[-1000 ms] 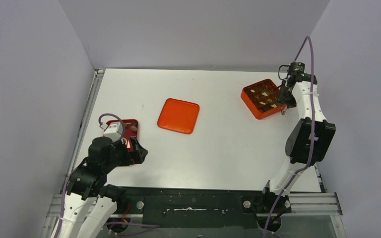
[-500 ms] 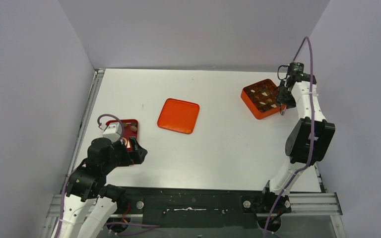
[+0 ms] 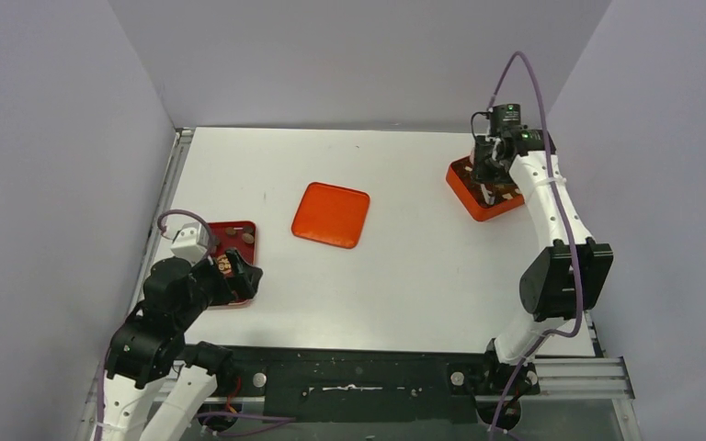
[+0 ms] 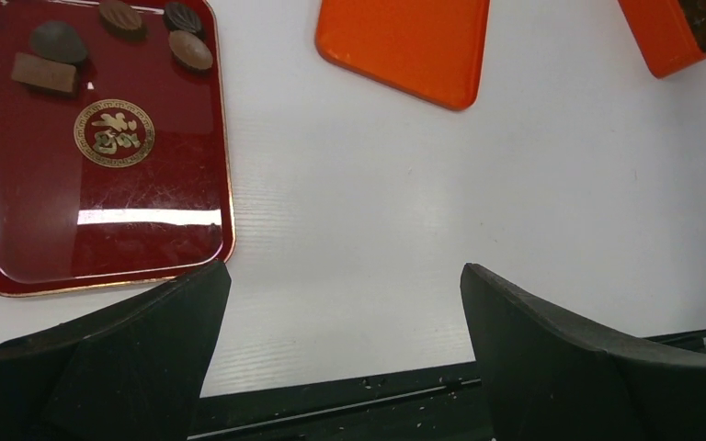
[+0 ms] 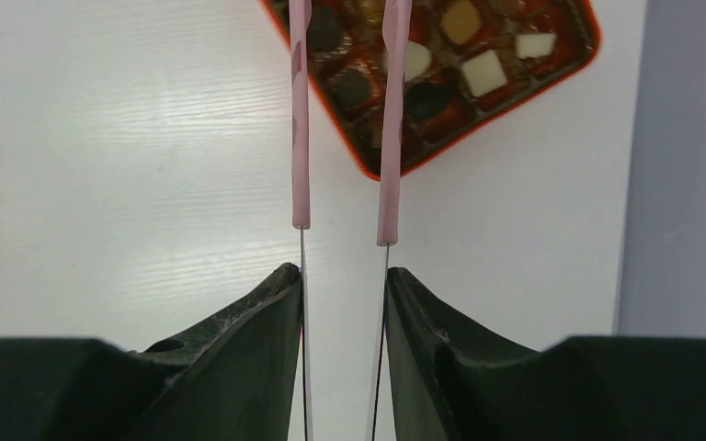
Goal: Pack the chocolate
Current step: Place the fake chocolate in the packing box, then pick up the fake chocolate from the plate.
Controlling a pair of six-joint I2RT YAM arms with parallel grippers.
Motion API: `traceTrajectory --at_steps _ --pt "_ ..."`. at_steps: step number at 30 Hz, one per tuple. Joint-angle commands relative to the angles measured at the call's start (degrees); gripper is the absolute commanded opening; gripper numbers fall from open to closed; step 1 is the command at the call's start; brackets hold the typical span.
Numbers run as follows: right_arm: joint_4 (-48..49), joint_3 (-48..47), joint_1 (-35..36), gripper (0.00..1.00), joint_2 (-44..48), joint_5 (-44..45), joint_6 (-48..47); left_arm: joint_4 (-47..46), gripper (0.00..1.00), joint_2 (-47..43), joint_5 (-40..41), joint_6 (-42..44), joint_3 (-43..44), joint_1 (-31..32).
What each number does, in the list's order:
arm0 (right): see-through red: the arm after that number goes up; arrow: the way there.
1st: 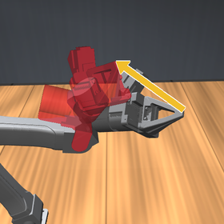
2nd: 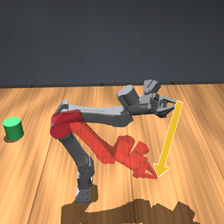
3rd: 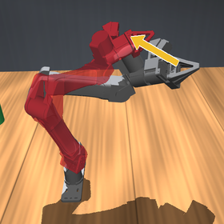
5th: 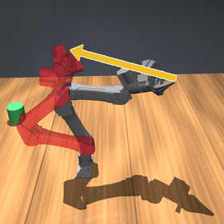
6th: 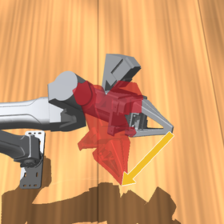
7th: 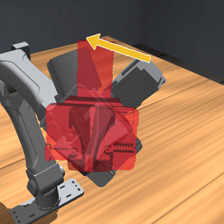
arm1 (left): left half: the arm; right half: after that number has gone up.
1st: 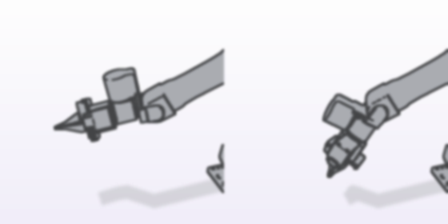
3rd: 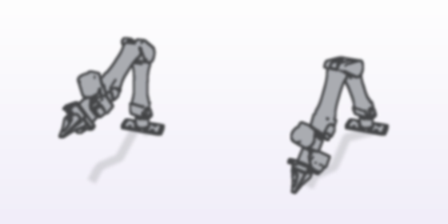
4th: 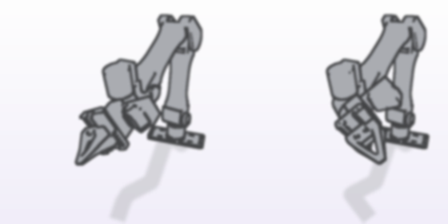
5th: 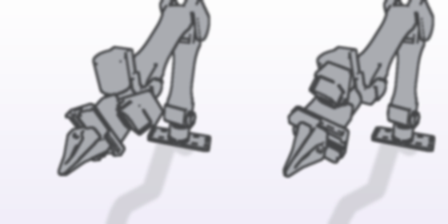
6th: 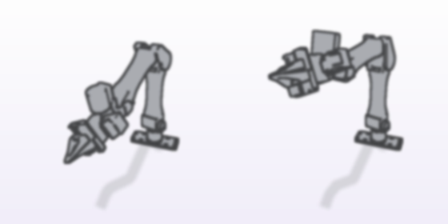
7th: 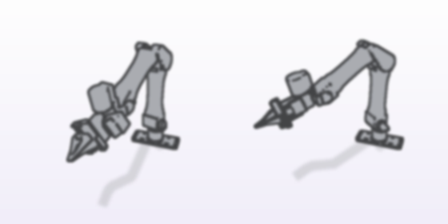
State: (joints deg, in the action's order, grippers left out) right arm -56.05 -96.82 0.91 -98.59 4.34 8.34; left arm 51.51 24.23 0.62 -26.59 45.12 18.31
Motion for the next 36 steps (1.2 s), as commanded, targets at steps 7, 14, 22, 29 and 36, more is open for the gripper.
traceTrajectory --at_steps 7,14,22,29,36 --pt "6.9 -1.4 19.2 0.36 6.8 -4.0 1.9 3.4 0.97 -1.9 7.4 -0.9 10.5 0.1" --pt "10.6 -2.9 33.4 0.36 3.7 -1.9 4.9 6.7 0.97 -1.5 9.6 -0.1 20.7 0.1" --pt "10.5 -11.6 47.0 0.36 -6.2 -0.8 6.7 9.7 0.97 -1.1 10.6 -0.1 29.7 0.1" --pt "8.2 -23.4 53.9 0.36 -16.9 -0.6 6.1 10.0 0.97 -2.6 12.6 0.7 31.8 0.1" --pt "4.7 -33.7 58.1 0.36 -26.7 -2.6 6.8 10.8 0.97 -3.2 13.9 1.5 33.5 0.1"
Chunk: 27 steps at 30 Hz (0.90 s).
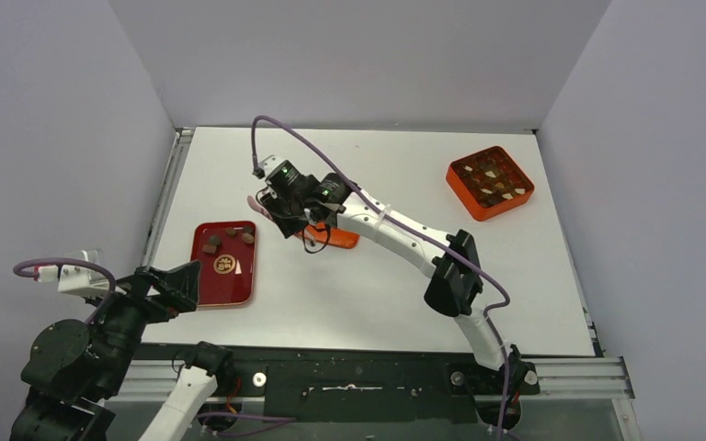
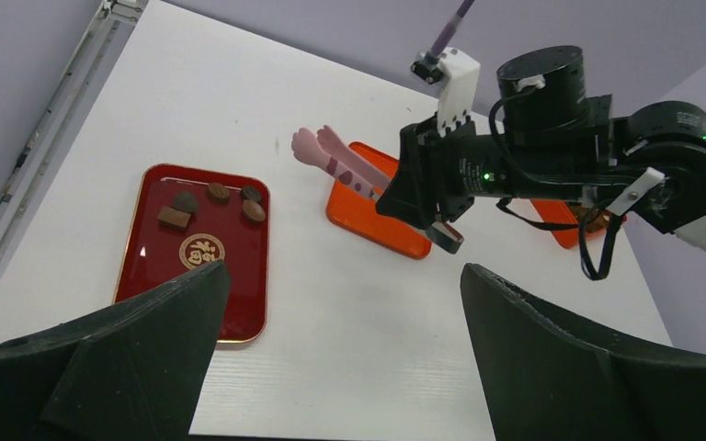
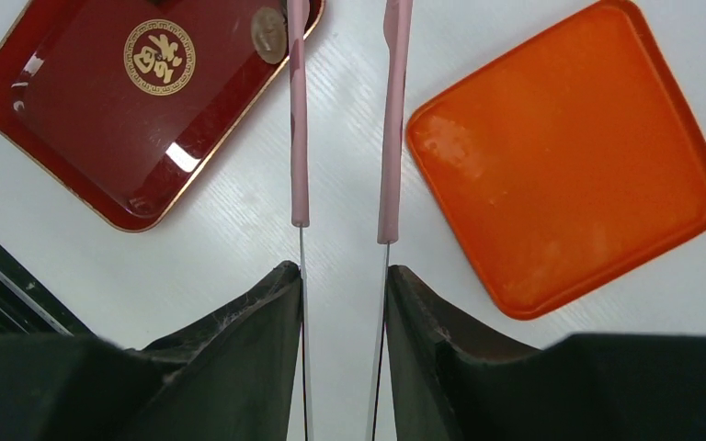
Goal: Pack the chocolate
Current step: Pick up the fake chocolate from the plate.
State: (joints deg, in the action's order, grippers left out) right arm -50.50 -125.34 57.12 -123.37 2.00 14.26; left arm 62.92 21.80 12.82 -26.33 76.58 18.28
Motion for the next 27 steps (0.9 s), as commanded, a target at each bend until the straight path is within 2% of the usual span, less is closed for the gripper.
traceTrajectory --at_steps 1,15,27 --pt "-1.0 -5.8 2.3 0.36 -2.7 -0.4 0.8 -0.8 0.97 -1.0 1.9 1.3 2.1 0.1" --pt "3.3 -9.1 4.4 0.36 -9.9 -3.7 1.1 -1.4 0.97 -2.0 2.2 2.8 1.7 0.1" --pt "3.0 -14.0 4.7 0.36 -15.4 -2.3 -2.5 -1.6 0.97 -2.0 2.7 3.1 1.5 0.1"
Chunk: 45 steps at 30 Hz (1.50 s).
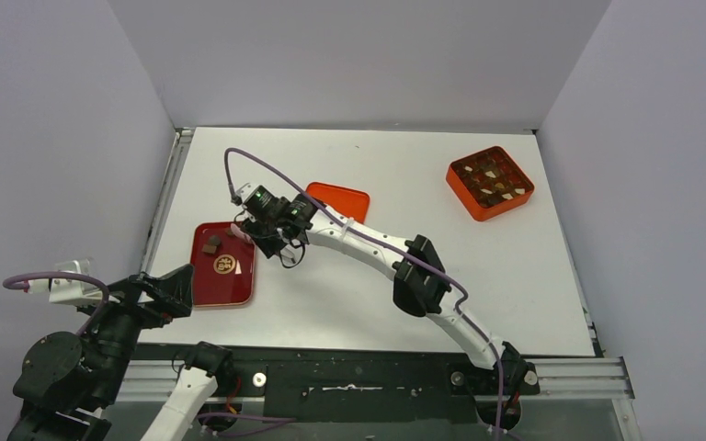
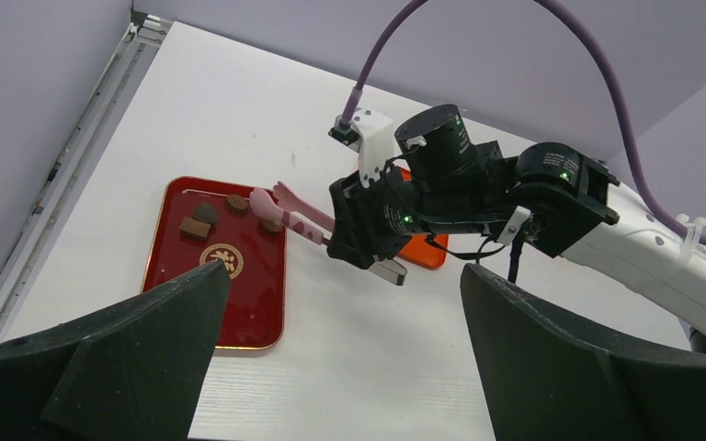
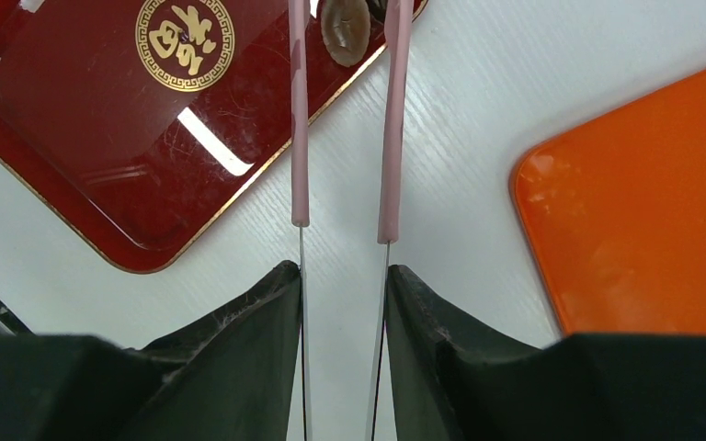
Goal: Pack the chocolate
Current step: Pick up the fake chocolate from the plate.
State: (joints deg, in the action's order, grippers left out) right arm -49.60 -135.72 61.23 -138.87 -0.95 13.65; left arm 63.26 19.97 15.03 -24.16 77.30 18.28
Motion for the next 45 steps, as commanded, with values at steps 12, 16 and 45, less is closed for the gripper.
traceTrajectory --at_steps 12,16,45 --pt "0.2 -5.3 2.2 0.37 -2.2 0.2 -3.5 -3.0 0.97 0.2 0.1 0.9 0.1 0.2" --pt "-0.1 -5.2 2.3 0.37 -2.1 -0.3 -3.5 -3.0 0.97 0.1 0.4 1.0 -0.1 0.2" --pt "-0.3 -3.1 2.5 0.37 -2.4 3.9 -5.2 -3.2 0.97 -0.8 1.1 1.1 -1.5 0.2"
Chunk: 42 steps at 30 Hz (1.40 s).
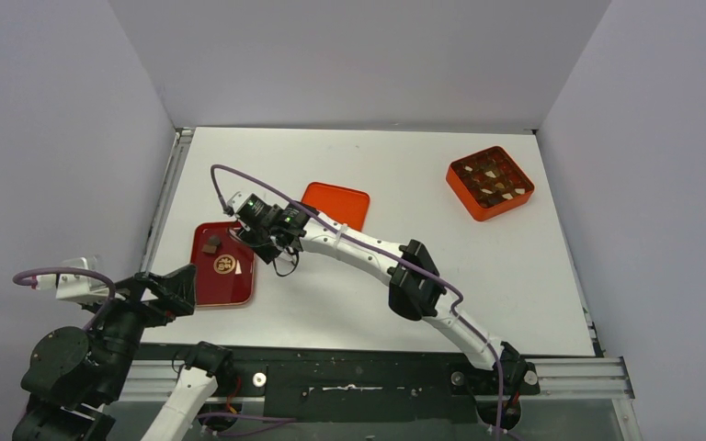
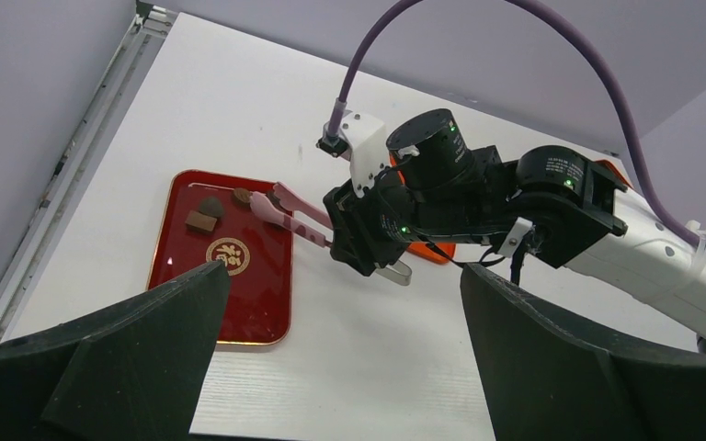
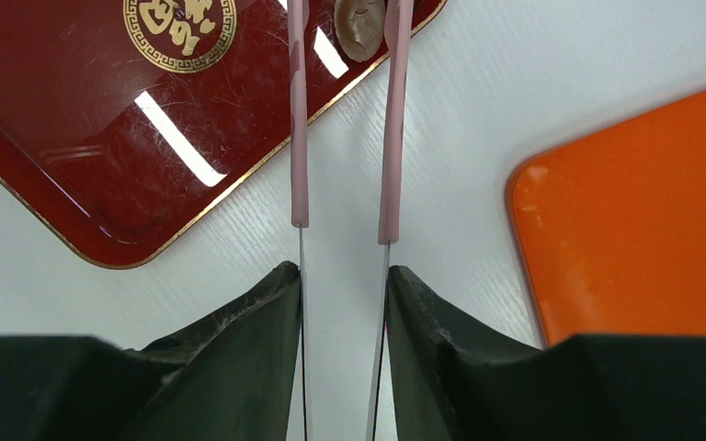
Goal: Pack the chocolate
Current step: Pick up the fake chocolate from the plate.
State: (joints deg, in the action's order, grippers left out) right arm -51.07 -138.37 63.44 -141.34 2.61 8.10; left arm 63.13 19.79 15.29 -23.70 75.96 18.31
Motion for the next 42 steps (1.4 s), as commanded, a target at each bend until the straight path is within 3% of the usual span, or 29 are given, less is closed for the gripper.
traceTrajectory --at_steps 1,12,31,42 --pt "1.0 -0.5 0.3 0.37 0.0 0.4 0.3 -3.1 0.97 -0.7 0.9 0.7 -0.2 0.2" --pt "-1.9 -1.1 0.2 0.37 -1.5 2.4 0.2 -3.1 0.97 -0.9 1.1 0.8 0.0 0.2" --pt "-3.0 -0.9 3.6 0.37 -0.2 -4.4 1.0 -2.7 0.97 -1.3 1.0 0.4 0.5 0.2" --pt "-3.2 -1.0 3.9 0.37 0.9 0.3 2.7 -2.2 0.97 -1.5 0.8 0.1 1.2 0.2"
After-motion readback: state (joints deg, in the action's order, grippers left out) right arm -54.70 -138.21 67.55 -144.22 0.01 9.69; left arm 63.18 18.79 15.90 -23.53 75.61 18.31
